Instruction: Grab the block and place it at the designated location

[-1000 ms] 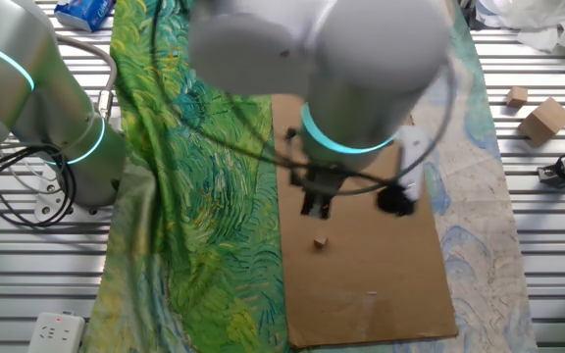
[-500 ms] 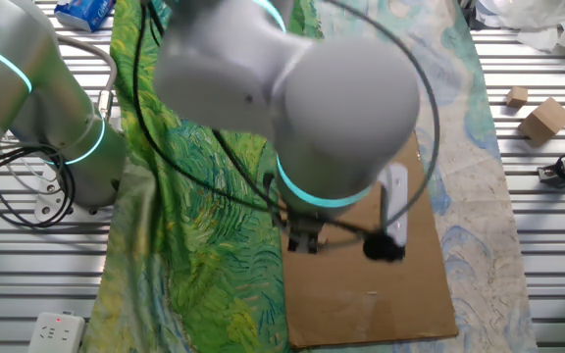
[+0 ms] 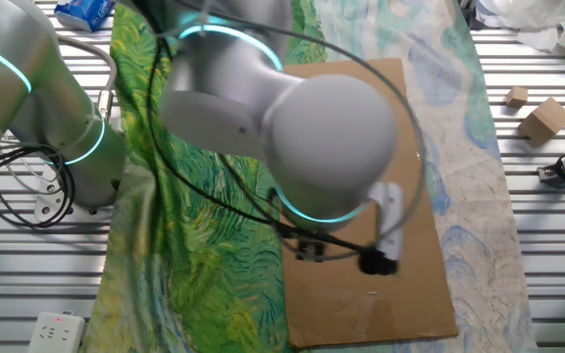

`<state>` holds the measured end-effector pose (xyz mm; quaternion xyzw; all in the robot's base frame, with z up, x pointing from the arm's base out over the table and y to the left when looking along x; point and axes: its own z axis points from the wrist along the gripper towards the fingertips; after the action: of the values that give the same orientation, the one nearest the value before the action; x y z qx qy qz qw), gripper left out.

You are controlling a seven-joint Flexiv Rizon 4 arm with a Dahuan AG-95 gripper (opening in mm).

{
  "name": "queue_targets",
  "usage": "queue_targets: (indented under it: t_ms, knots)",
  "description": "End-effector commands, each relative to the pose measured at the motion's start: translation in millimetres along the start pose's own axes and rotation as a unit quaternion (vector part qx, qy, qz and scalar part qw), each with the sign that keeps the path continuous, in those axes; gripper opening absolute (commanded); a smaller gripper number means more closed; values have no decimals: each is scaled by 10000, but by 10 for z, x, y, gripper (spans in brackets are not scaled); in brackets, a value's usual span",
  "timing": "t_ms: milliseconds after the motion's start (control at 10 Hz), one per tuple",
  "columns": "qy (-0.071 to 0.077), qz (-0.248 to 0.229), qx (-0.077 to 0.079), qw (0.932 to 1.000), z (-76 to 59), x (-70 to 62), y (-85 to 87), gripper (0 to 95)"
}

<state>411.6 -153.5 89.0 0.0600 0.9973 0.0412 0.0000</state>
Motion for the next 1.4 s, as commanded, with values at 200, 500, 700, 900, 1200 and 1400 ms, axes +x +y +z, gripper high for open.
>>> queue_targets:
  t_ms: [200, 500, 700, 900, 1200, 1400]
  knots:
    - [70, 33, -49, 10000, 40, -300, 61, 0]
    - [64, 28, -82, 9999, 138, -339, 80, 0]
    - [40, 77, -71, 9999, 170, -301, 127, 0]
    - [-7, 86, -65, 9999, 240, -246, 139, 0]
    - [-130, 69, -57, 9999, 365, -225, 139, 0]
    - [-175, 60, -39, 9998, 414, -216, 137, 0]
